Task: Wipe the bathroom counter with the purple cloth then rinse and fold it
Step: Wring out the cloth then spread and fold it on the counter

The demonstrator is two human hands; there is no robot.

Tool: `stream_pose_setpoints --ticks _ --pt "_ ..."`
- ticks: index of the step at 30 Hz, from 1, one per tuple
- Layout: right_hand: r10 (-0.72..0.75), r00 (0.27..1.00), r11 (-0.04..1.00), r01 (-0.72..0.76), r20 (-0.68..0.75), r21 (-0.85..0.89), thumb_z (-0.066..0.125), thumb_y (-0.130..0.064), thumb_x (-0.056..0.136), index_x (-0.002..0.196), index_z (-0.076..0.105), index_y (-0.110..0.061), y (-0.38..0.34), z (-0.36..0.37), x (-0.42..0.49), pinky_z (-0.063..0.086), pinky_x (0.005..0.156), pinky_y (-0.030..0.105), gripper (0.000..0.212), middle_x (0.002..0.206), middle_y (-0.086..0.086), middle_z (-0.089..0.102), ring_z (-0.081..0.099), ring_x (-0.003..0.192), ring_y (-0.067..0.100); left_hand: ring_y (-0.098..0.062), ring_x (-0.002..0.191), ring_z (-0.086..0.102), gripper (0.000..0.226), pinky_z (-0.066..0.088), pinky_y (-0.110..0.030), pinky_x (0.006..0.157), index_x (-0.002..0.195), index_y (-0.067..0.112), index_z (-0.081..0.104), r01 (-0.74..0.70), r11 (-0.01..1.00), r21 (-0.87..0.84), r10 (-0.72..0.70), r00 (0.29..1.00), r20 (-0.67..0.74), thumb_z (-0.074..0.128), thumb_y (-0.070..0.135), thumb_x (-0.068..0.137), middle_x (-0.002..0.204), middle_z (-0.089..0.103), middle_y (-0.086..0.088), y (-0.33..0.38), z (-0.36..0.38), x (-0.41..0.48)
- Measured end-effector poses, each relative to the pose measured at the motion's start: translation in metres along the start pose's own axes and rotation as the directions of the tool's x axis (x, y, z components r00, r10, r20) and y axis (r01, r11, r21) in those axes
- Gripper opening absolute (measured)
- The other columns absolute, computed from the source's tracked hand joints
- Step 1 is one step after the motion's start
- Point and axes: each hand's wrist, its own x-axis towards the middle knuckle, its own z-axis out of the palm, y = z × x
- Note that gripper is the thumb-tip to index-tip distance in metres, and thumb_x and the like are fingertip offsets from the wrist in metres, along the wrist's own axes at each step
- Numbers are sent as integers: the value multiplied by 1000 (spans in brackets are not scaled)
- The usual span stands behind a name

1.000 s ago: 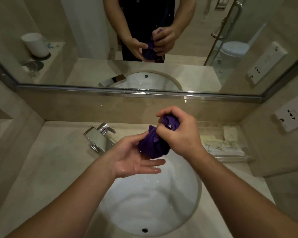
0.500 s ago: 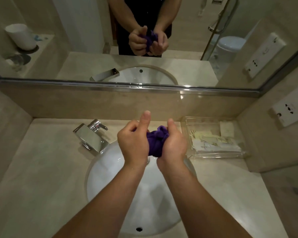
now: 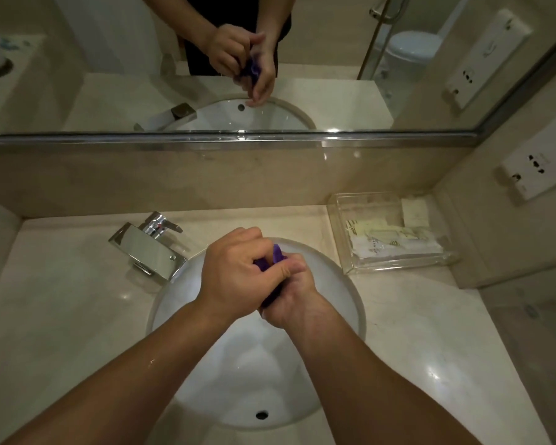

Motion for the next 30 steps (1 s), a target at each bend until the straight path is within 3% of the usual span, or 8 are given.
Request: stream_pose_setpoints --ticks 8,10,12,14,17,20,23,30 --pt "-123 992 988 122 1 -96 51 -8 71 86 53 -13 2 -10 11 53 68 37 16 85 14 52 54 83 32 -20 52 40 54 35 -36 48 50 6 51 78 994 -73 -79 997 -11 69 49 77 52 43 -2 -10 4 -14" --pt "-168 986 982 167 -3 -91 58 -8 78 79 55 -12 1 -12 9 53 71 40 5 88 14 52 54 83 32 -21 52 41 54 36 -36 48 51 6 52 106 989 -100 -109 994 -21 69 49 78 53 44 -2 -11 5 -16" --pt "-205 978 975 200 -46 -95 61 -12 90 77 63 -10 -3 -13 0 56 69 39 13 81 12 60 61 78 31 -22 52 42 54 37 -38 48 52 6 52 117 988 -100 -119 993 -20 68 49 80 53 45 -3 -9 5 -18" --pt "-237 968 966 226 -77 -127 62 -17 93 89 72 -9 -4 -12 -5 57 67 38 13 74 5 67 66 76 27 -22 52 44 57 38 -40 47 53 6 53 120 989 -91 -123 992 -29 65 54 83 54 46 -2 -7 2 -20" --pt "-329 942 919 301 -72 -254 58 -24 96 105 74 -16 -2 -12 -8 60 77 41 20 88 1 70 69 87 25 -20 52 45 66 39 -39 48 55 7 54 137 983 -125 -144 988 -50 56 64 89 55 47 -1 -1 -4 -22" --pt "-412 909 855 364 -59 -370 50 -35 102 88 73 -14 -8 -10 -18 60 83 44 35 81 4 72 69 86 27 -17 53 44 68 38 -36 49 55 6 55 133 981 -138 -144 987 -76 54 65 89 56 47 0 8 -6 -19" --pt "-475 878 800 405 -55 -443 45 -49 103 74 62 -13 -17 -9 -26 56 73 39 49 71 5 67 64 74 24 -16 53 43 68 38 -34 50 55 6 53 123 982 -140 -137 986 -91 55 64 89 56 47 1 14 -4 -16" --pt "-339 940 852 295 -26 -432 39 -55 104 40 53 -21 -26 -16 -26 50 74 38 73 52 -3 55 53 65 22 -18 51 39 65 34 -33 47 53 5 51 27 997 -75 -31 998 -50 57 57 92 54 44 -1 13 -1 -15"
